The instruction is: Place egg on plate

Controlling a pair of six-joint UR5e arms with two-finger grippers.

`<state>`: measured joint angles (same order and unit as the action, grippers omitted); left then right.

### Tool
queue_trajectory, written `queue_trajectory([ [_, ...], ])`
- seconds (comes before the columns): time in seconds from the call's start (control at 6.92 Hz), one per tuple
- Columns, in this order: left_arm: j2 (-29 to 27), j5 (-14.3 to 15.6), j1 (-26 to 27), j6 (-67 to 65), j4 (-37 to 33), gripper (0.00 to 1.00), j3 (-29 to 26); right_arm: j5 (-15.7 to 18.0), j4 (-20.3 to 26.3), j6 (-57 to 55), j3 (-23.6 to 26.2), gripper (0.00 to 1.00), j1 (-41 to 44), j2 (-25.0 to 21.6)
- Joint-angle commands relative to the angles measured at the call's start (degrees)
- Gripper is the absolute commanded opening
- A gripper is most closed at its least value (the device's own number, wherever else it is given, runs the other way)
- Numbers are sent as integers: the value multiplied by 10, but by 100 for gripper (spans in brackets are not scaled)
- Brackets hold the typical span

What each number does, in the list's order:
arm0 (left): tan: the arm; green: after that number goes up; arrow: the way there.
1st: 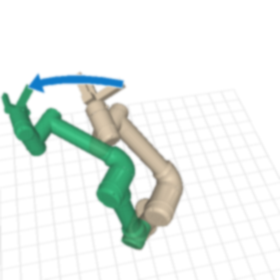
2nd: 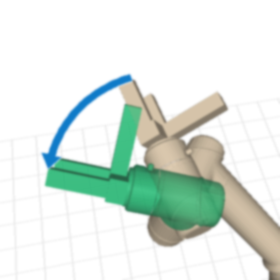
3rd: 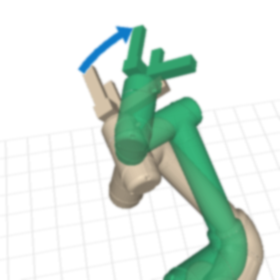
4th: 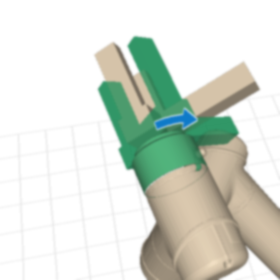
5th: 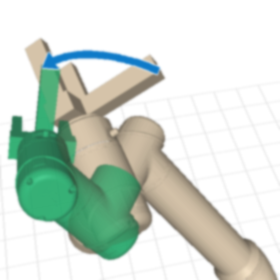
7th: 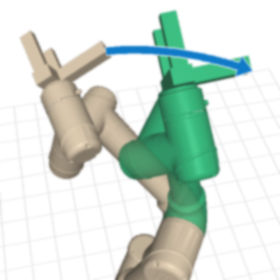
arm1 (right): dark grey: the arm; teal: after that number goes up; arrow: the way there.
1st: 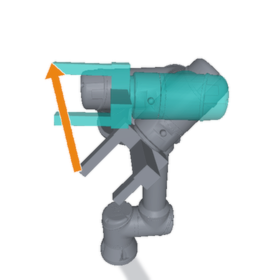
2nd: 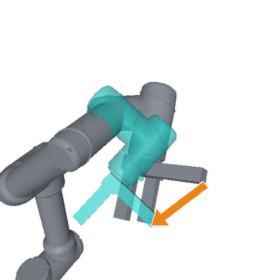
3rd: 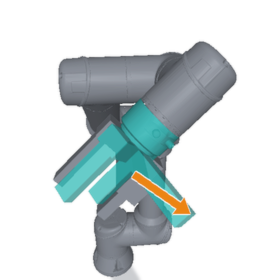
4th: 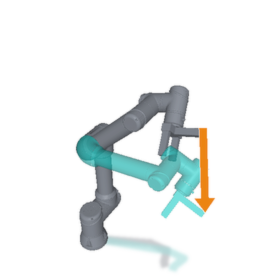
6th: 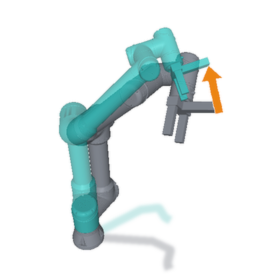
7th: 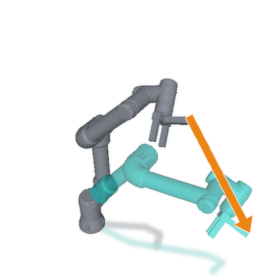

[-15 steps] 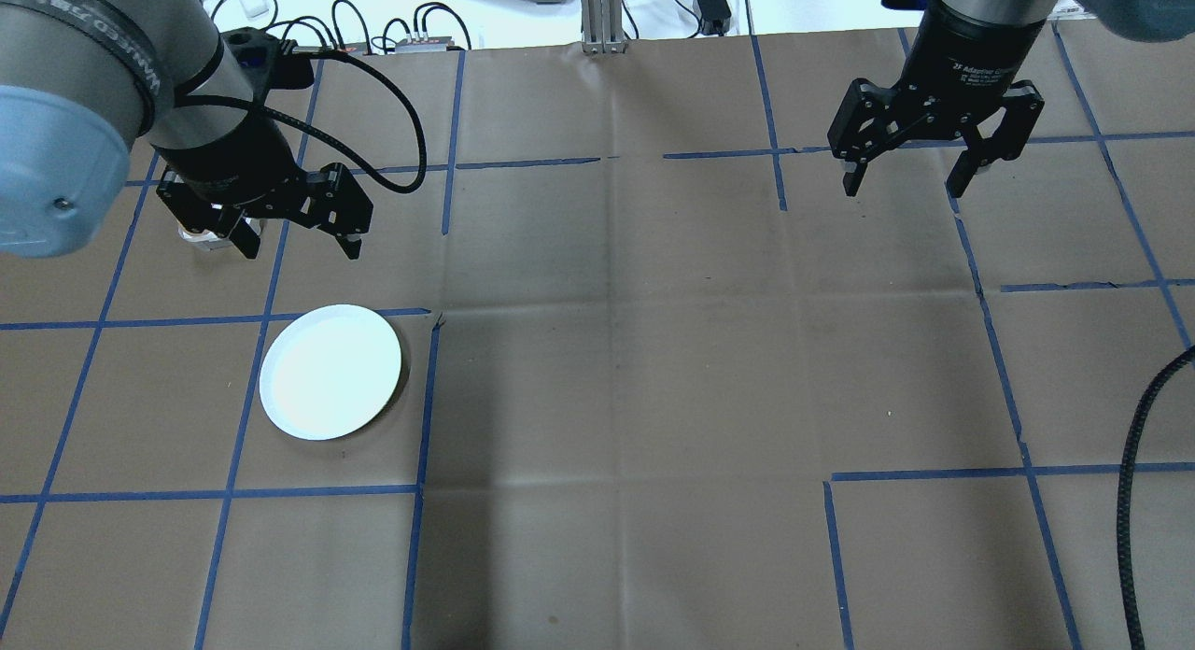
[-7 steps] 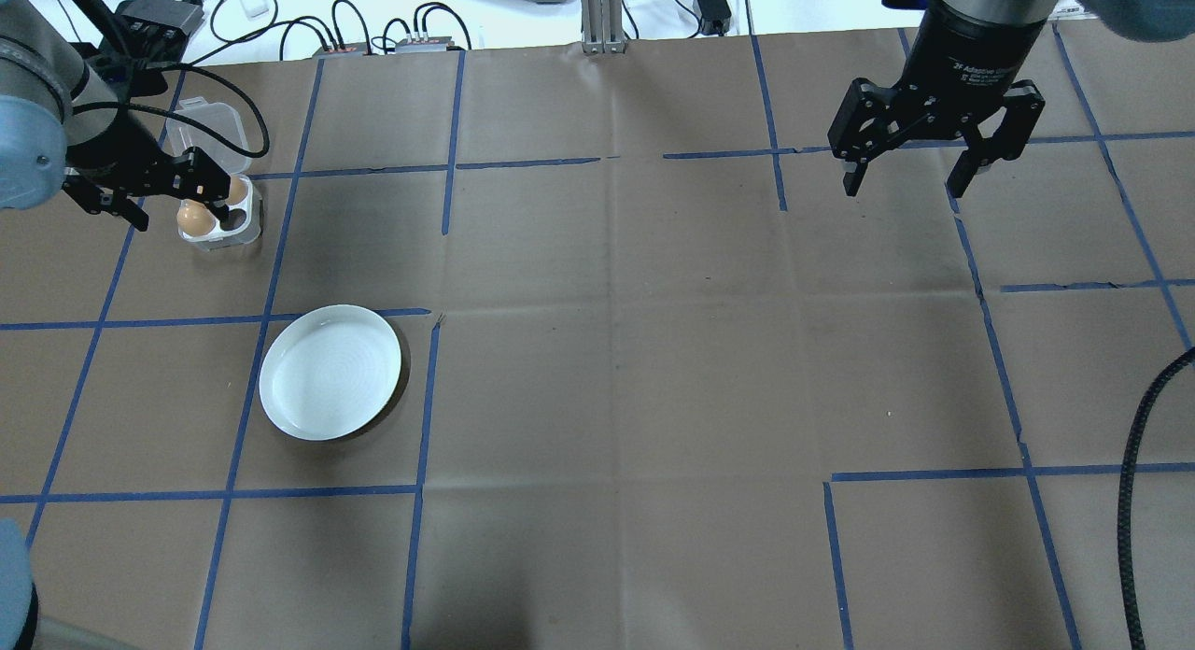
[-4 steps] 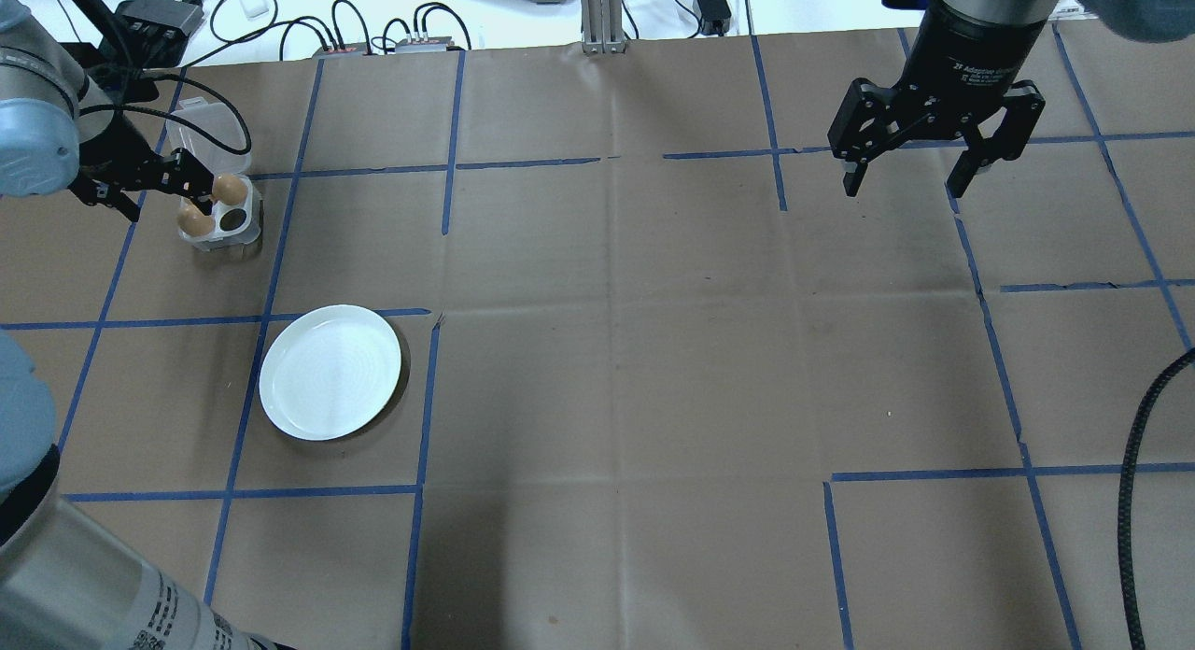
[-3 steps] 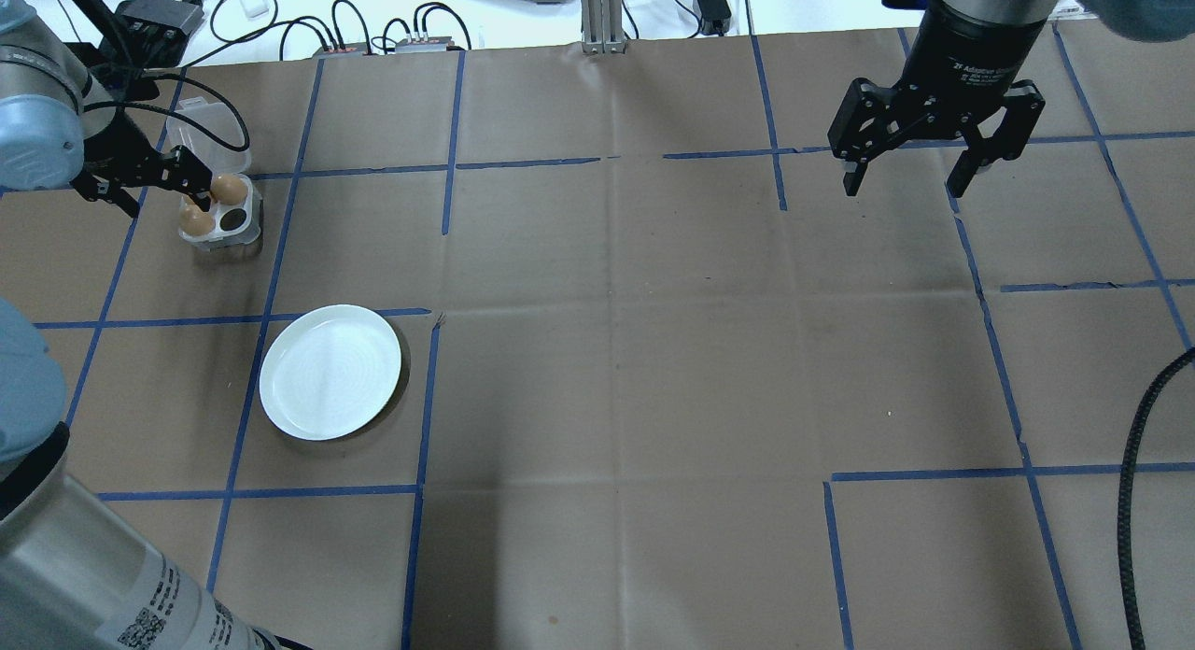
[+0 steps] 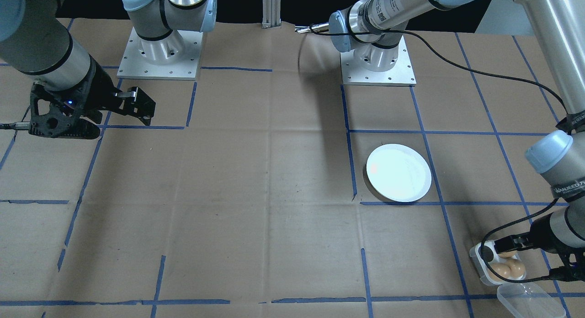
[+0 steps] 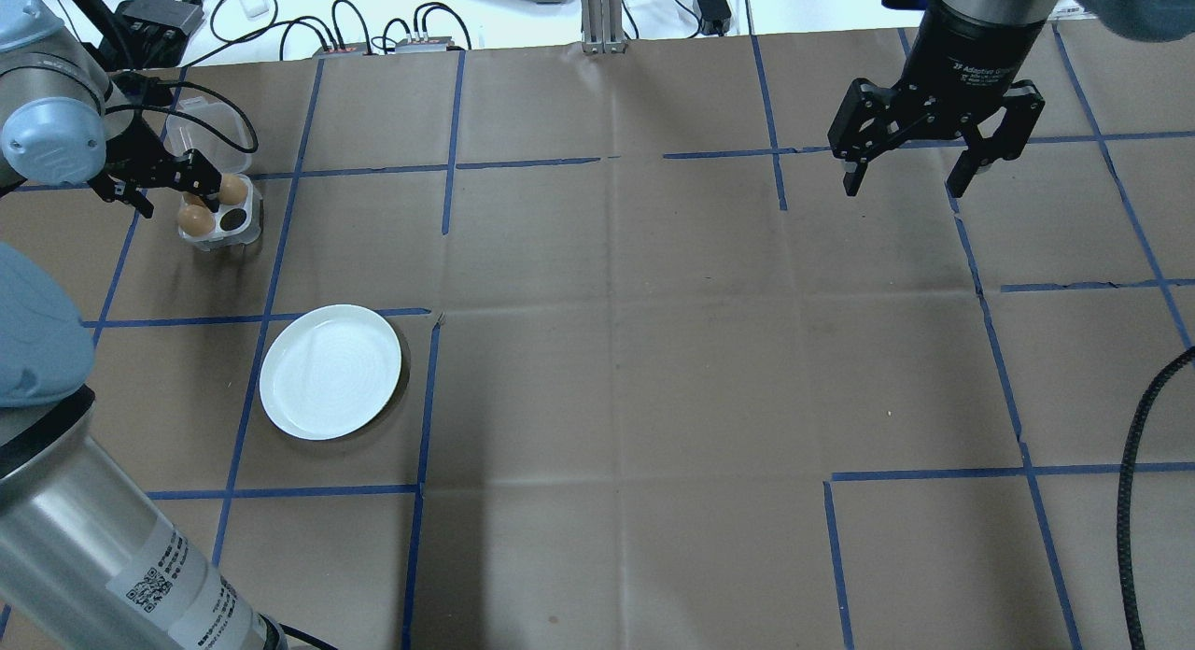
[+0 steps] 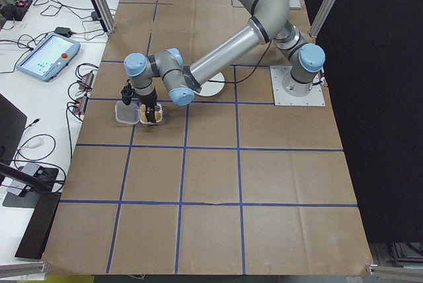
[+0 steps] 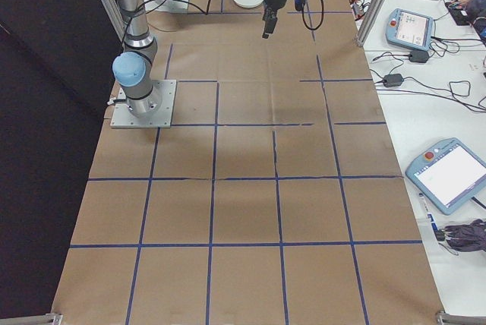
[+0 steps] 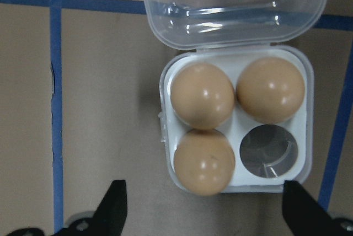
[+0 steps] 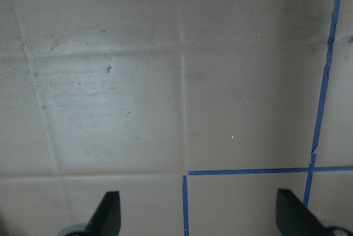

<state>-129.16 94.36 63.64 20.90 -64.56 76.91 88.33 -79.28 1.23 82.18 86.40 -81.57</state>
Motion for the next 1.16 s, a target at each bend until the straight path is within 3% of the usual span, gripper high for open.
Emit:
queue_trajectory([
  [0.0,-7,-1,0,0,-8,94,5,-1,0,0,0,100,0,-1],
  [0.72,-8,-4,-1,1,-6,86,1,0,0,0,0,100,0,0],
  [1.01,-9,0,-1,1,-5,74,1,0,0,0,0,100,0,0],
])
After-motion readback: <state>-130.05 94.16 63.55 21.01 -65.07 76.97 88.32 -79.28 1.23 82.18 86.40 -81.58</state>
